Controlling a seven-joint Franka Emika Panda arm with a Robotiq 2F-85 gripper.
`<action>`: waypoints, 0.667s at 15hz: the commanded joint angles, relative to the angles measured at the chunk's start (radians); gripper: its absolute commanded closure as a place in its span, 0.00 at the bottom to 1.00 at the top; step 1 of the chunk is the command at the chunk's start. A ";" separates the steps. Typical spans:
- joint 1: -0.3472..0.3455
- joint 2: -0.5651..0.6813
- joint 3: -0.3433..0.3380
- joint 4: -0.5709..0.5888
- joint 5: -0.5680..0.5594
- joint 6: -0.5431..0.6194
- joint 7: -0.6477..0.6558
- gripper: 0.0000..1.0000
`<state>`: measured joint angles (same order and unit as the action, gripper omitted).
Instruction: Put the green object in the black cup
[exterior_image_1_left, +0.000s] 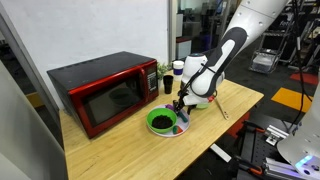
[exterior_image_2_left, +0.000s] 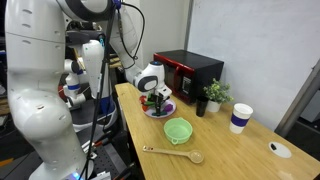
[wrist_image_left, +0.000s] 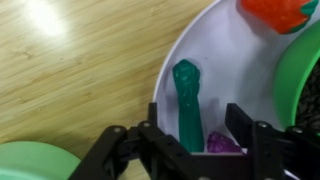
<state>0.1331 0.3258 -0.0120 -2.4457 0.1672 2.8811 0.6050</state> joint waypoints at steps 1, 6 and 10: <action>0.008 0.011 -0.002 -0.005 0.030 0.018 -0.007 0.29; 0.007 0.014 0.003 -0.001 0.035 0.020 -0.009 0.36; 0.006 0.016 0.005 0.004 0.038 0.021 -0.010 0.44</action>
<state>0.1331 0.3261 -0.0101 -2.4464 0.1719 2.8811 0.6051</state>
